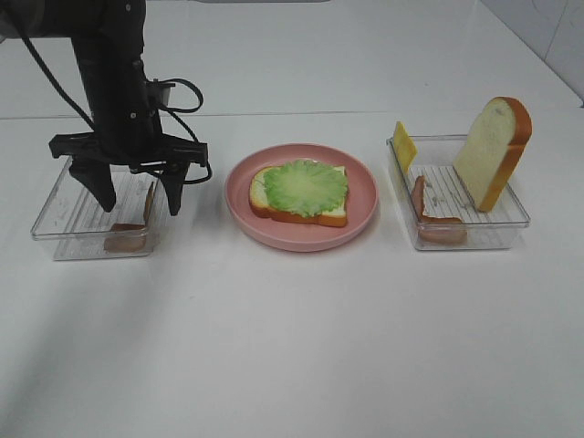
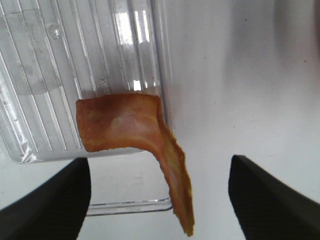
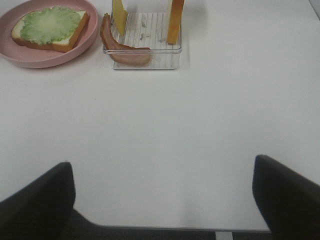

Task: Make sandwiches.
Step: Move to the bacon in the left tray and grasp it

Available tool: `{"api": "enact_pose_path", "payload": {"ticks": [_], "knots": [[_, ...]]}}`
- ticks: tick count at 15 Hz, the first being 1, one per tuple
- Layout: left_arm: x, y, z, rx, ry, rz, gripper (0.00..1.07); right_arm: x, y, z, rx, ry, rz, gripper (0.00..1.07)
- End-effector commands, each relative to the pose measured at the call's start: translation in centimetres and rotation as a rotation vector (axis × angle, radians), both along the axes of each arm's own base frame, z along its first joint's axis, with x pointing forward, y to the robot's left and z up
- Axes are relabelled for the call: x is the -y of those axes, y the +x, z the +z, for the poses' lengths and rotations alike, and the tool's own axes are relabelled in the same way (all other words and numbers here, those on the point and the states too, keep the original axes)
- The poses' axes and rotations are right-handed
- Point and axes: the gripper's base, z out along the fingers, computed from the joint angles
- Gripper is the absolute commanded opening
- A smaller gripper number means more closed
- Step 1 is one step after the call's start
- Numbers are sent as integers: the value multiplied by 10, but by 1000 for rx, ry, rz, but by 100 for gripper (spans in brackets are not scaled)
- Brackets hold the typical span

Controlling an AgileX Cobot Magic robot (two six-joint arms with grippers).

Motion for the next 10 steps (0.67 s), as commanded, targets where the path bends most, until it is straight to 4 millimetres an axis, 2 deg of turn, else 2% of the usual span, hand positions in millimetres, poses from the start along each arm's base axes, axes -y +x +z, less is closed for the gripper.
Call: {"api": "enact_pose_path", "payload": {"ticks": [1,2,9,10], "knots": [[-1,-6,-3,-56,24,4,62,0,-3,0,32,-4,4,94],[0,-5,-3,-46,21,4,51,0,-3,0,32,-4,4,94],[1,-4,-3,-31,8,3,36,0,-3,0,32,-4,4,94],[1,-4,-3,-31,8,-5,16,0,-3,0,32,-4,4,94]]}}
